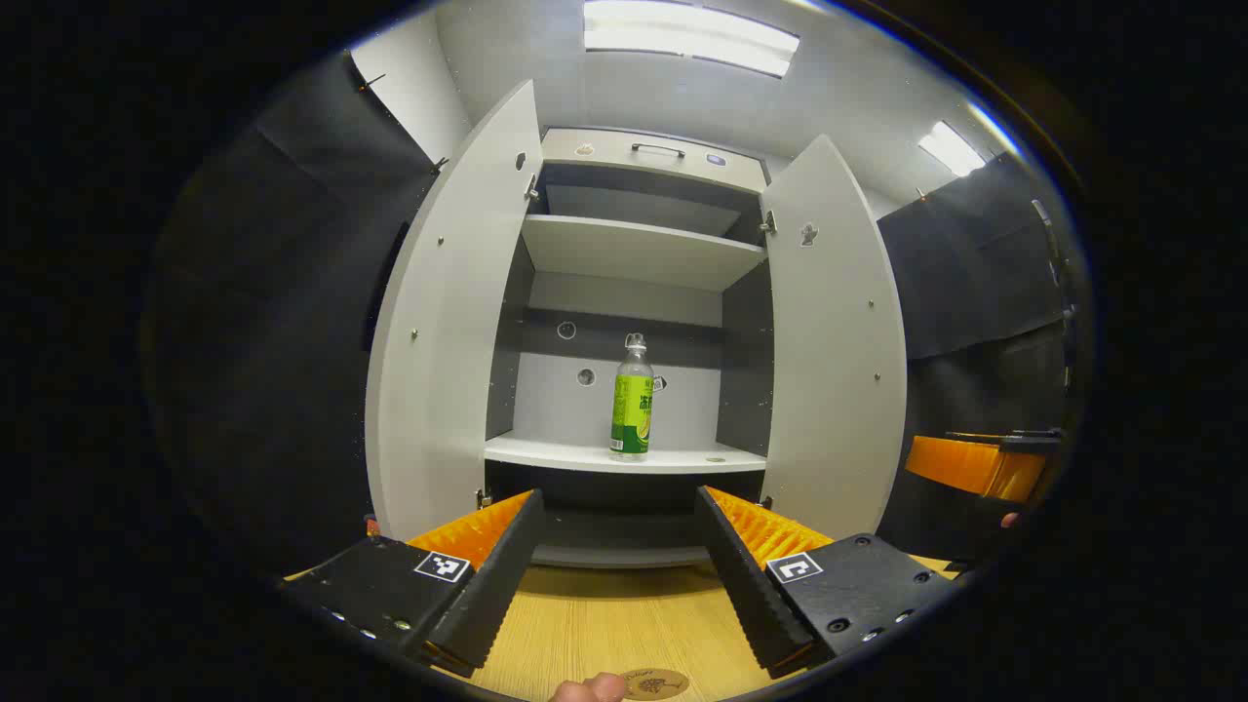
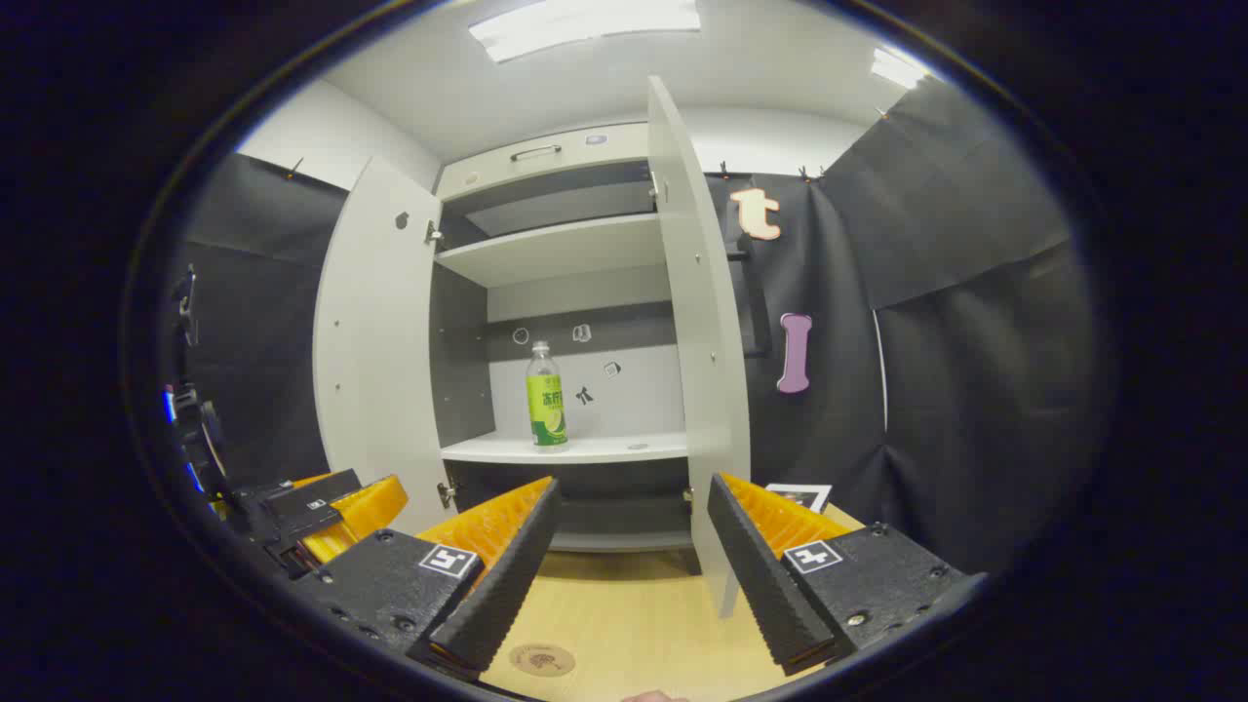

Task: Grasp the bottle in the cabinet with the left hand and place it on the coaster, then close the right door with the right hand and the left door with the left hand.

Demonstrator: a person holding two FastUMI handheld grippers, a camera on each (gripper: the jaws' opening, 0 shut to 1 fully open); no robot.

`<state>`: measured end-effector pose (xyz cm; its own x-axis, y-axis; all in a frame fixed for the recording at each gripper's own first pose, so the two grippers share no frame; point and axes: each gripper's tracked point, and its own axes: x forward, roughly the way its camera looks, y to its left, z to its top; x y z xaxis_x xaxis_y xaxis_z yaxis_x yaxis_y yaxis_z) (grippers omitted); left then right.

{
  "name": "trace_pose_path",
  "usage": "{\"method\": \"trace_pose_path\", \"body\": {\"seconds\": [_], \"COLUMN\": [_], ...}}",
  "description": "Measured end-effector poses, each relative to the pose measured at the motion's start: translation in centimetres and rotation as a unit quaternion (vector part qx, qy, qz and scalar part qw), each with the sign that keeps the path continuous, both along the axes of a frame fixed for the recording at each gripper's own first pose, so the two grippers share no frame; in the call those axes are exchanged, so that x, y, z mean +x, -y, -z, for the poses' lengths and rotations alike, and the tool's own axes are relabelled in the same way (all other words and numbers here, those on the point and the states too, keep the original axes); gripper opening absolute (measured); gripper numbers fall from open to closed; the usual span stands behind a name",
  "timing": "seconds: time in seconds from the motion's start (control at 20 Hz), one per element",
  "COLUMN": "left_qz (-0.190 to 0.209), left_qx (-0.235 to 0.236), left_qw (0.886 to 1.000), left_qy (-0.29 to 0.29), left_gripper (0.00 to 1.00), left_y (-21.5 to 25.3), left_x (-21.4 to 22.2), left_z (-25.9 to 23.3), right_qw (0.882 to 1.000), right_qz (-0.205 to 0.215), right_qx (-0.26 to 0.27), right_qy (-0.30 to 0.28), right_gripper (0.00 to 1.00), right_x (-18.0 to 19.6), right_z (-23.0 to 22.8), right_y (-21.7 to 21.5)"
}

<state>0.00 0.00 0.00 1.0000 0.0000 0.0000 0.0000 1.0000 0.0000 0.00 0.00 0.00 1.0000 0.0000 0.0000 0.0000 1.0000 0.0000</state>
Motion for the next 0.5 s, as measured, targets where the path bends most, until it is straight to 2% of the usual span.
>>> {"method": "trace_pose_path", "body": {"seconds": [0.3,0.35,0.4,0.5], "left_qz": [-0.004,-0.005,-0.006,-0.008], "left_qx": [0.011,0.013,0.013,0.010], "left_qw": [1.000,1.000,1.000,1.000], "left_qy": [-0.003,-0.008,-0.008,-0.002], "left_gripper": [0.95,0.99,0.95,0.95], "left_y": [-0.33,-0.35,-0.31,-0.29], "left_x": [-0.25,-0.22,-0.26,-0.27], "left_z": [-0.17,-0.03,-0.06,-0.43], "right_qw": [1.000,1.000,1.000,1.000], "right_qz": [0.008,0.011,0.009,0.004], "right_qx": [0.009,0.006,0.006,0.006], "right_qy": [0.001,0.000,0.003,0.009], "right_gripper": [0.99,0.99,0.99,0.99], "right_x": [-0.23,-0.29,-0.32,-0.07], "right_z": [0.58,0.68,0.53,0.07], "right_y": [0.39,0.72,0.67,0.43]}}
